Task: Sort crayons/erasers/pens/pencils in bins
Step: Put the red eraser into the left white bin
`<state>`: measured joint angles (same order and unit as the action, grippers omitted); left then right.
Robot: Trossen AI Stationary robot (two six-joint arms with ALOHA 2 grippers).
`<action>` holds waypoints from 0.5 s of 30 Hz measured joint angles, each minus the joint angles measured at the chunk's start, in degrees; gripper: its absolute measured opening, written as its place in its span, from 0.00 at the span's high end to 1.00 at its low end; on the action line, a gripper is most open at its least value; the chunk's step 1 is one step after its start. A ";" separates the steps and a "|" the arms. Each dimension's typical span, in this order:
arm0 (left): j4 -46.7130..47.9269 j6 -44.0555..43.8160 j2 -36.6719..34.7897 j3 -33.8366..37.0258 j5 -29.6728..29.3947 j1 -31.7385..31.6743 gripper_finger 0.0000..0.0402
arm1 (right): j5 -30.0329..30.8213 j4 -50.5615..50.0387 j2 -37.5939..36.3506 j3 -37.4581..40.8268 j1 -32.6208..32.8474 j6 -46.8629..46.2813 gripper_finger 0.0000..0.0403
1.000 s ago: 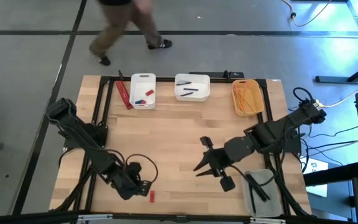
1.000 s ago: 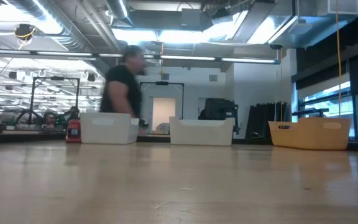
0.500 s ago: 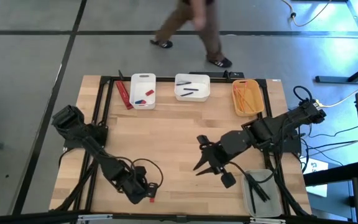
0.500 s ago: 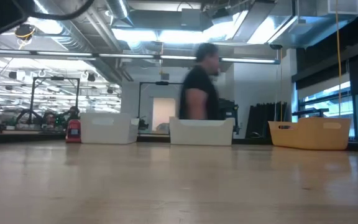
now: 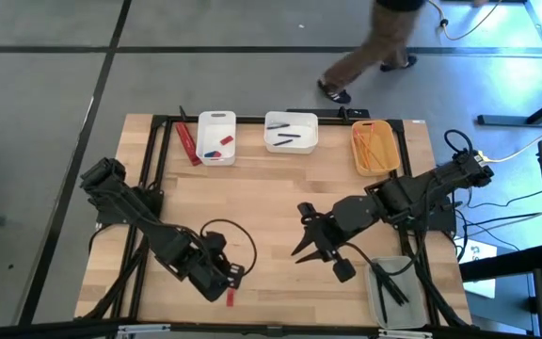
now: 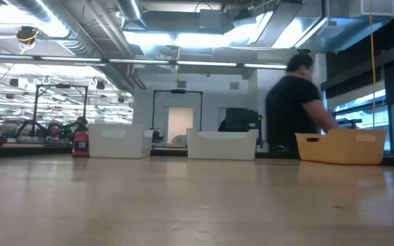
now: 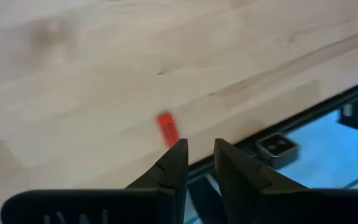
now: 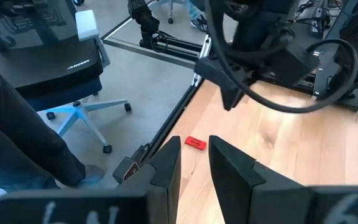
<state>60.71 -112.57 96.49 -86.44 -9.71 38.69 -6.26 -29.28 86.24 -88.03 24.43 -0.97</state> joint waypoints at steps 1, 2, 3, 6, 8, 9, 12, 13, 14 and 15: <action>-0.16 -0.49 0.55 -0.90 -0.35 0.08 0.82 | 0.02 0.00 0.00 0.00 0.00 0.00 0.79; -0.32 -0.91 1.32 -1.72 -0.21 0.14 0.82 | 0.02 0.00 0.00 0.00 0.00 0.00 0.79; -0.25 -1.10 2.23 -2.42 0.31 0.32 0.82 | 0.04 -0.02 0.00 0.00 0.00 0.00 0.79; -0.16 -1.34 5.83 -5.30 3.31 0.49 0.82 | 0.02 -0.02 0.00 0.00 0.00 0.02 0.79; 0.09 -1.30 8.54 -7.49 5.43 0.73 0.82 | 0.02 -0.04 0.00 0.00 0.00 0.02 0.79; 0.07 -1.32 9.84 -8.52 6.11 0.83 0.82 | 0.02 -0.04 0.00 0.00 0.00 0.02 0.79; 0.13 -2.31 13.07 -11.30 6.42 1.00 0.82 | -0.05 -0.05 0.00 0.00 0.00 0.04 0.79; 0.13 -3.03 13.83 -11.97 6.31 1.19 0.82 | -0.50 -0.04 0.00 0.00 0.00 0.04 0.79; 0.11 -3.92 14.52 -12.48 6.23 1.31 0.82 | -1.30 -0.07 0.00 0.00 0.00 0.06 0.79; 0.20 -4.79 15.16 -12.97 6.22 1.42 0.82 | -1.83 -0.07 0.00 0.00 0.00 0.07 0.79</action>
<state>60.90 -117.35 111.65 -99.40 -3.49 40.11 -8.09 -29.34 86.24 -88.03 24.43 -0.91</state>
